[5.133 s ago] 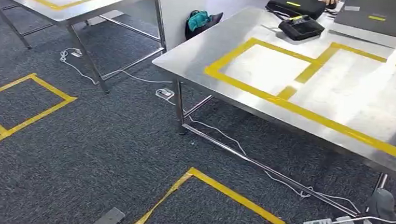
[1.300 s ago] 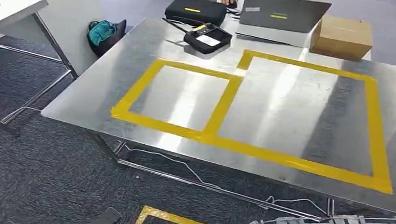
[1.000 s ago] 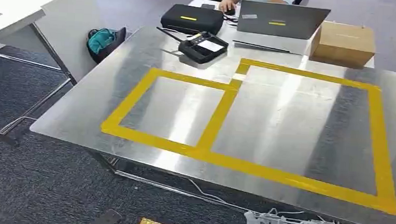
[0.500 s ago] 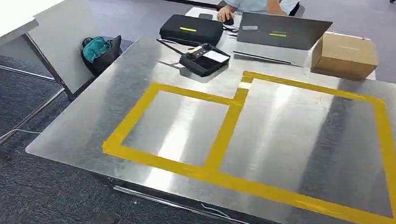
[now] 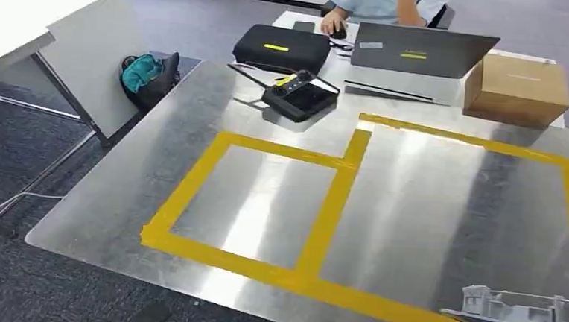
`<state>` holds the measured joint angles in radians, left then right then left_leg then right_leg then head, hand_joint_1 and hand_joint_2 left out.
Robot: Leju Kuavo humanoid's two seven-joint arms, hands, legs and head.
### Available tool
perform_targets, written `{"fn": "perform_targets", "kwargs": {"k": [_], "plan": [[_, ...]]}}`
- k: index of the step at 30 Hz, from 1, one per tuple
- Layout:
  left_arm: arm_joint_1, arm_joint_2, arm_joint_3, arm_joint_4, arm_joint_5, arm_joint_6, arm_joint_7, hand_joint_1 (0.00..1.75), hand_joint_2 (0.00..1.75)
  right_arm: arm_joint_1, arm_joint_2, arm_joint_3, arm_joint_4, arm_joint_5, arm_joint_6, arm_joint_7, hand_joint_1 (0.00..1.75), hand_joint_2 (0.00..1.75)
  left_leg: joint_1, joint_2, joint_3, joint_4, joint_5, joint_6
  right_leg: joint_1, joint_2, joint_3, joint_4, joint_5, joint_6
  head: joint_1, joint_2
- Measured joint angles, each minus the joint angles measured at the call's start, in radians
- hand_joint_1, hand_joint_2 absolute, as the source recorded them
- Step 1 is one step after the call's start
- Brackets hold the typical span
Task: Take the parts from the cabinet and place them on the table.
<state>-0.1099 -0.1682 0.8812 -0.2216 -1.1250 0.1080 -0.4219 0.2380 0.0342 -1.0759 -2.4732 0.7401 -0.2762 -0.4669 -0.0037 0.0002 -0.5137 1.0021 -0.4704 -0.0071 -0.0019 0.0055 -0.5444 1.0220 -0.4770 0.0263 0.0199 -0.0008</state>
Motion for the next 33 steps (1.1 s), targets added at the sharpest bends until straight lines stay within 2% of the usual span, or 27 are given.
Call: {"fn": "perform_targets", "kwargs": {"k": [1, 2, 4, 5, 6, 7, 8, 10, 11, 12, 13, 14, 15, 16, 17, 18, 20, 22, 24, 26, 27, 28, 29, 30, 31, 32, 33], "plan": [[-0.001, 0.000, 0.000, 0.000, 0.000, 0.000, 0.001, 0.00, 1.75, -0.005, -0.012, -0.045, 0.007, -0.002, 0.044, -0.005, 1.75, 1.75, -0.001, 0.000, -0.013, 0.017, -0.008, -0.006, -0.008, -0.002, 0.013, -0.014, 0.000, -0.003, 0.001, 0.000], [-0.001, 0.000, 0.000, 0.000, 0.002, 0.002, 0.001, 0.00, 1.75, -0.018, -0.021, -0.071, 0.014, 0.001, 0.068, -0.010, 1.75, 1.75, -0.001, -0.001, -0.039, 0.063, -0.022, -0.012, -0.008, -0.003, 0.018, -0.019, 0.001, -0.005, -0.003, 0.000], [-0.001, 0.001, 0.000, 0.000, 0.003, 0.003, 0.001, 0.00, 1.75, -0.088, -0.056, -0.150, 0.051, 0.022, 0.150, -0.029, 1.75, 1.75, 0.000, -0.001, -0.135, 0.221, -0.086, -0.018, -0.010, 0.000, 0.021, -0.020, -0.001, -0.009, -0.004, 0.000], [-0.001, 0.000, 0.000, 0.000, 0.003, 0.003, 0.001, 0.00, 1.75, -0.105, -0.071, -0.189, 0.067, 0.031, 0.174, -0.031, 1.75, 1.75, 0.000, -0.001, -0.178, 0.277, -0.109, -0.018, -0.010, 0.000, 0.024, -0.020, -0.006, -0.011, -0.003, 0.000], [0.001, 0.000, 0.000, 0.000, 0.003, 0.003, 0.001, 0.00, 1.75, -0.111, -0.085, -0.223, 0.079, 0.035, 0.190, -0.034, 1.75, 1.75, 0.000, -0.001, -0.204, 0.297, -0.108, -0.017, -0.009, -0.002, 0.029, -0.020, -0.011, -0.012, -0.003, 0.000], [0.004, 0.000, 0.000, 0.000, 0.003, 0.003, 0.001, 0.00, 1.75, -0.124, -0.096, -0.254, 0.092, 0.039, 0.199, -0.040, 1.75, 1.75, 0.000, -0.001, -0.207, 0.272, -0.073, -0.014, -0.009, -0.001, 0.038, -0.020, -0.018, -0.011, -0.003, 0.000], [0.005, 0.001, 0.000, 0.000, 0.004, 0.003, 0.001, 0.00, 1.75, -0.138, -0.102, -0.268, 0.099, 0.039, 0.201, -0.041, 1.75, 1.75, -0.001, -0.001, -0.191, 0.214, -0.018, -0.009, -0.008, 0.000, 0.047, -0.020, -0.024, -0.011, -0.003, 0.000], [0.005, 0.002, 0.000, 0.000, 0.004, 0.003, 0.001, 0.00, 1.75, -0.153, -0.120, -0.301, 0.114, 0.041, 0.202, -0.041, 1.75, 1.75, -0.008, -0.001, -0.135, 0.049, 0.107, 0.010, -0.008, 0.001, 0.066, -0.023, -0.038, -0.009, -0.003, 0.000], [0.006, 0.006, 0.000, 0.000, 0.005, 0.003, 0.001, 0.00, 1.75, -0.159, -0.126, -0.312, 0.121, 0.042, 0.202, -0.042, 1.75, 1.75, -0.016, -0.002, -0.127, 0.021, 0.095, 0.020, -0.006, 0.003, 0.075, -0.019, -0.045, -0.003, 0.000, 0.000], [0.003, 0.006, 0.000, 0.000, 0.005, 0.003, 0.001, 0.00, 1.75, -0.165, -0.128, -0.320, 0.127, 0.042, 0.203, -0.042, 1.75, 1.75, -0.016, -0.004, -0.121, -0.012, 0.065, 0.021, -0.006, 0.006, 0.060, -0.018, -0.051, 0.005, -0.005, 0.000], [0.004, 0.005, 0.000, 0.000, 0.005, 0.003, 0.001, 0.00, 1.75, -0.168, -0.130, -0.326, 0.130, 0.044, 0.204, -0.042, 1.75, 1.75, -0.016, -0.003, -0.118, -0.007, 0.083, 0.020, -0.006, 0.007, 0.055, -0.023, -0.057, 0.009, -0.002, 0.000], [0.004, 0.005, 0.000, 0.000, 0.005, 0.003, 0.001, 0.00, 1.75, -0.168, -0.136, -0.333, 0.133, 0.046, 0.206, -0.041, 1.75, 1.75, -0.018, -0.003, -0.116, -0.008, 0.083, 0.021, -0.009, 0.008, 0.060, -0.029, -0.060, 0.015, -0.008, 0.000], [0.003, 0.005, 0.000, 0.000, 0.005, 0.003, 0.000, 0.00, 1.75, -0.174, -0.143, -0.340, 0.135, 0.062, 0.225, -0.032, 1.75, 1.75, -0.017, -0.003, -0.111, -0.015, 0.085, 0.024, -0.007, 0.008, 0.068, -0.035, -0.062, 0.019, -0.007, 0.000], [0.004, 0.006, 0.000, 0.000, 0.006, 0.002, 0.001, 0.00, 1.75, -0.180, -0.151, -0.349, 0.143, 0.075, 0.251, -0.018, 1.75, 1.75, -0.016, -0.002, -0.100, -0.022, 0.096, 0.016, -0.007, 0.007, 0.079, -0.035, -0.057, 0.018, -0.007, 0.000], [0.001, 0.006, 0.000, 0.000, 0.006, 0.000, 0.001, 0.00, 1.75, -0.187, -0.162, -0.360, 0.156, 0.079, 0.273, -0.004, 1.75, 1.75, -0.010, -0.002, -0.096, -0.023, 0.093, 0.010, -0.002, 0.004, 0.081, -0.038, -0.047, 0.008, 0.000, 0.000], [-0.001, 0.006, 0.000, 0.000, 0.009, -0.001, 0.001, 0.00, 1.75, -0.198, -0.172, -0.371, 0.171, 0.082, 0.297, 0.011, 1.75, 1.75, -0.012, -0.004, -0.096, -0.022, 0.091, 0.013, -0.002, 0.003, 0.086, -0.044, -0.048, 0.000, 0.001, 0.000], [-0.001, 0.005, 0.000, 0.000, 0.010, -0.001, 0.004, 0.00, 1.75, -0.218, -0.195, -0.399, 0.212, 0.084, 0.333, 0.054, 1.75, 1.75, -0.014, -0.005, -0.096, -0.021, 0.084, 0.019, -0.003, 0.001, 0.097, -0.061, -0.059, 0.000, 0.002, 0.000], [0.002, 0.005, 0.000, 0.000, 0.011, -0.001, 0.007, 0.00, 1.75, -0.242, -0.218, -0.430, 0.263, 0.102, 0.319, 0.105, 1.75, 1.75, -0.018, -0.005, -0.096, -0.020, 0.081, 0.023, -0.006, 0.000, 0.098, -0.065, -0.060, 0.002, 0.001, 0.000], [0.002, 0.005, 0.000, 0.000, 0.010, -0.001, 0.015, 0.00, 1.75, -0.254, -0.242, -0.445, 0.314, 0.120, 0.258, 0.127, 1.75, 1.75, -0.020, -0.005, -0.096, -0.020, 0.080, 0.026, -0.010, 0.000, 0.099, -0.068, -0.061, 0.016, 0.001, 0.000], [0.001, 0.005, 0.000, 0.000, 0.006, -0.001, 0.016, 0.00, 1.75, -0.264, -0.259, -0.456, 0.357, 0.135, 0.158, 0.111, 1.75, 1.75, -0.022, -0.005, -0.096, -0.019, 0.079, 0.027, -0.011, 0.000, 0.099, -0.069, -0.061, 0.020, 0.001, 0.000], [0.001, 0.005, 0.000, 0.000, 0.003, -0.003, 0.016, 0.00, 1.75, -0.270, -0.266, -0.458, 0.370, 0.137, 0.082, 0.069, 1.75, 1.75, -0.022, -0.005, -0.096, -0.019, 0.079, 0.027, -0.011, 0.000, 0.099, -0.069, -0.060, 0.024, 0.000, 0.000], [0.001, 0.005, -0.002, 0.000, -0.002, -0.006, 0.015, 0.00, 1.75, -0.271, -0.266, -0.458, 0.375, 0.135, -0.007, 0.001, 1.75, 1.75, -0.022, -0.005, -0.095, -0.020, 0.079, 0.027, -0.011, 0.000, 0.099, -0.070, -0.060, 0.024, 0.001, 0.000], [-0.001, 0.005, -0.007, 0.000, -0.008, -0.009, 0.014, 0.00, 1.75, -0.269, -0.251, -0.451, 0.376, 0.138, -0.153, -0.101, 1.75, 1.75, -0.021, -0.005, -0.094, -0.020, 0.079, 0.027, -0.010, 0.000, 0.100, -0.070, -0.060, 0.024, 0.000, 0.000], [-0.003, 0.004, -0.013, 0.000, -0.013, -0.011, 0.014, 0.00, 1.75, -0.260, -0.227, -0.436, 0.374, 0.152, -0.281, -0.170, 1.75, 1.75, -0.018, -0.005, -0.092, -0.021, 0.079, 0.027, -0.007, 0.000, 0.101, -0.070, -0.060, 0.024, -0.001, 0.000], [-0.007, 0.003, -0.018, 0.000, -0.017, -0.013, 0.014, 0.00, 1.75, -0.246, -0.195, -0.412, 0.367, 0.181, -0.391, -0.210, 1.75, 1.75, -0.017, -0.005, -0.091, -0.021, 0.079, 0.027, -0.006, 0.000, 0.103, -0.070, -0.060, 0.024, 0.002, 0.000], [-0.011, 0.001, -0.022, 0.000, -0.019, -0.018, 0.014, 0.00, 1.75, -0.240, -0.169, -0.384, 0.356, 0.228, -0.450, -0.217, 1.75, 1.75, -0.017, -0.005, -0.089, -0.021, 0.080, 0.027, -0.006, 0.000, 0.104, -0.069, -0.060, 0.024, 0.000, 0.000], [-0.014, -0.001, -0.024, 0.000, -0.019, -0.022, 0.014, 0.00, 1.75, -0.235, -0.154, -0.363, 0.347, 0.269, -0.449, -0.219, 1.75, 1.75, -0.017, -0.004, -0.087, -0.022, 0.080, 0.027, -0.006, 0.001, 0.105, -0.069, -0.060, 0.024, -0.001, 0.000]]}}
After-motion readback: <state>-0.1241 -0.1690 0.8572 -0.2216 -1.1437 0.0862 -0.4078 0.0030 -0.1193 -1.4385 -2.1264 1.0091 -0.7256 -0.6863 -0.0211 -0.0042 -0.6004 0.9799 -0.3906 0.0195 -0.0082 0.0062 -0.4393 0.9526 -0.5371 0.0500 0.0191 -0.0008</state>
